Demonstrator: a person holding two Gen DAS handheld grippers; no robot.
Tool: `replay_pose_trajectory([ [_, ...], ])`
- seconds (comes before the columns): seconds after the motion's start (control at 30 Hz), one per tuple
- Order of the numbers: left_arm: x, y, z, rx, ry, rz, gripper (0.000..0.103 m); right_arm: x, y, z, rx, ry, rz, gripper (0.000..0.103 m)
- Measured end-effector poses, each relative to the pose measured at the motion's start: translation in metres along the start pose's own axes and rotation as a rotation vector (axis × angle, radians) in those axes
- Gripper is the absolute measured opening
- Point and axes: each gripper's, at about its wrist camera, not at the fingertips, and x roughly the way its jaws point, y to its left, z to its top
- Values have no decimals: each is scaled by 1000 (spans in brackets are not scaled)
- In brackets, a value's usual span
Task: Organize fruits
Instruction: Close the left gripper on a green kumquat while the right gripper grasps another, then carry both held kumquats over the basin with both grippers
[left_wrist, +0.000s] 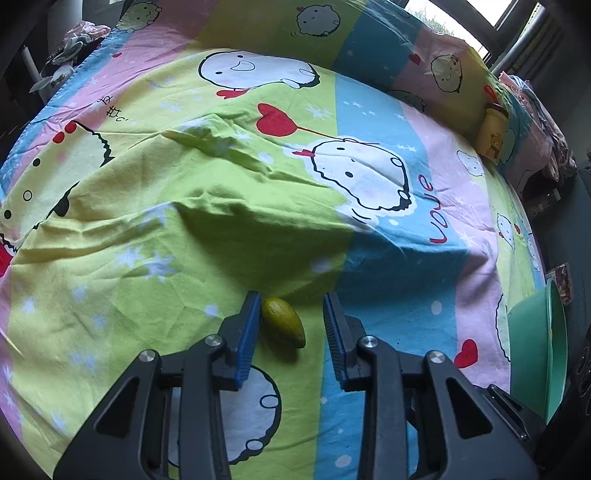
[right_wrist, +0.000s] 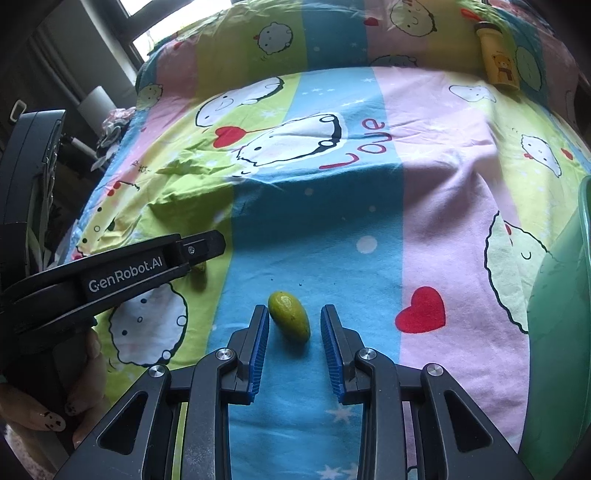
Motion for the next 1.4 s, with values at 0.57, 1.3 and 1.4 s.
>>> replay_pose_trajectory([
  [0.57,-8,-5,-2,18,-41,11,20,-3,5,-3,-14,-11,-29,22],
  [1.3,-97,-58,-27,183,-240,-105,20,-83,-23,-11,84,-208,51,22],
  [1.4,-107,-68,-32,212,-259,-129,20,-94,-27,-13,99,-236,55,22],
])
